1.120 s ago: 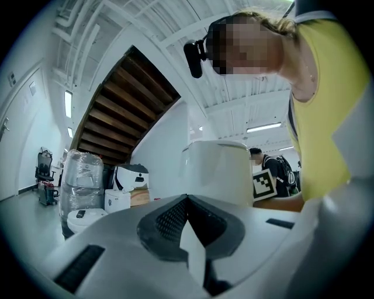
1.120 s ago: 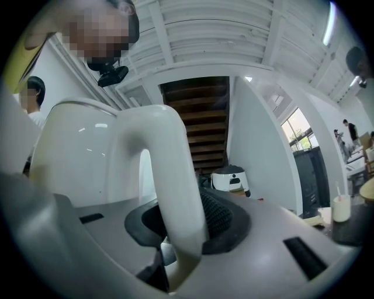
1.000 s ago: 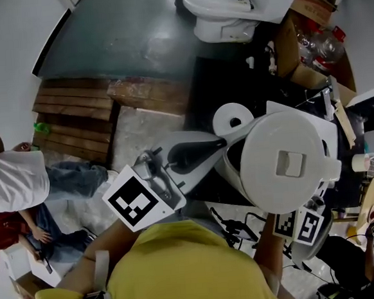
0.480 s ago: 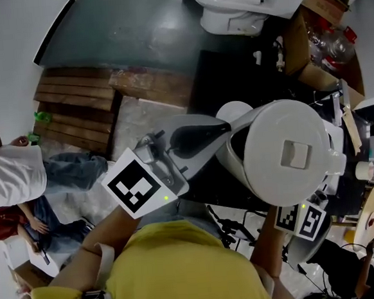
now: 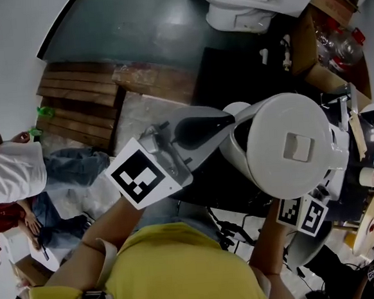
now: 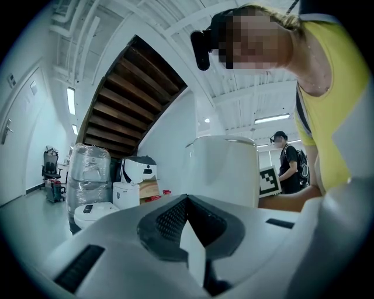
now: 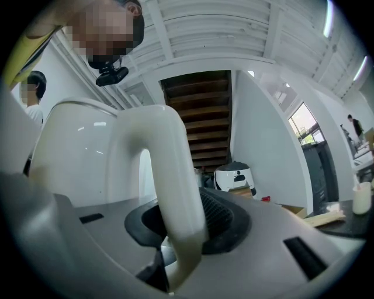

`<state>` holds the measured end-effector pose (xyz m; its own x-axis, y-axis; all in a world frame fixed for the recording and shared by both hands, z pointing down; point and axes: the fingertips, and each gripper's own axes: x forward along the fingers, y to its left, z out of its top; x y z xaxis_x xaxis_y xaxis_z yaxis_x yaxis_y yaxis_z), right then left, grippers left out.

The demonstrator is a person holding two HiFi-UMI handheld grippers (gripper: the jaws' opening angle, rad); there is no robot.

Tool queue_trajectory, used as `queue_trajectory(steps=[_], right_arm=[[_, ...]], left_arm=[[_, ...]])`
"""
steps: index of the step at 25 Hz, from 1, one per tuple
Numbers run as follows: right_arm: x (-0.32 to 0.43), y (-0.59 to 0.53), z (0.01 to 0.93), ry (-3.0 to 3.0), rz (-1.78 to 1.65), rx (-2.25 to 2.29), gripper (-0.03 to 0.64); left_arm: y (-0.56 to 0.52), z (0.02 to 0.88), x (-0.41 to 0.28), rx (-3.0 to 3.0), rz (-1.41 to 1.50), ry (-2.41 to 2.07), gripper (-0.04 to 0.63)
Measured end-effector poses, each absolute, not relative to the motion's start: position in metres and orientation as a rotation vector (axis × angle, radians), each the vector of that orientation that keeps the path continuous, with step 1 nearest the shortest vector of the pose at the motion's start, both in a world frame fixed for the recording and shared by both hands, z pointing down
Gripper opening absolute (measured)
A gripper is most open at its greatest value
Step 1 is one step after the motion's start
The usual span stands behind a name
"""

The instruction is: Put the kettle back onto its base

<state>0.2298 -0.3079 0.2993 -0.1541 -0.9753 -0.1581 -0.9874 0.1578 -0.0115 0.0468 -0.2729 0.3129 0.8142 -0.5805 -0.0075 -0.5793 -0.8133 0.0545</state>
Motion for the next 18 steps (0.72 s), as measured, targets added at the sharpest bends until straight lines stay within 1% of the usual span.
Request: queue_trajectory(steps=[18], right_arm=[[0.241, -0.340, 0.345, 2.318, 0.090, -1.976, 0.117]], left_arm=[[-0.310, 0.344, 0.049, 2.891, -0.009, -0.955, 0.009]])
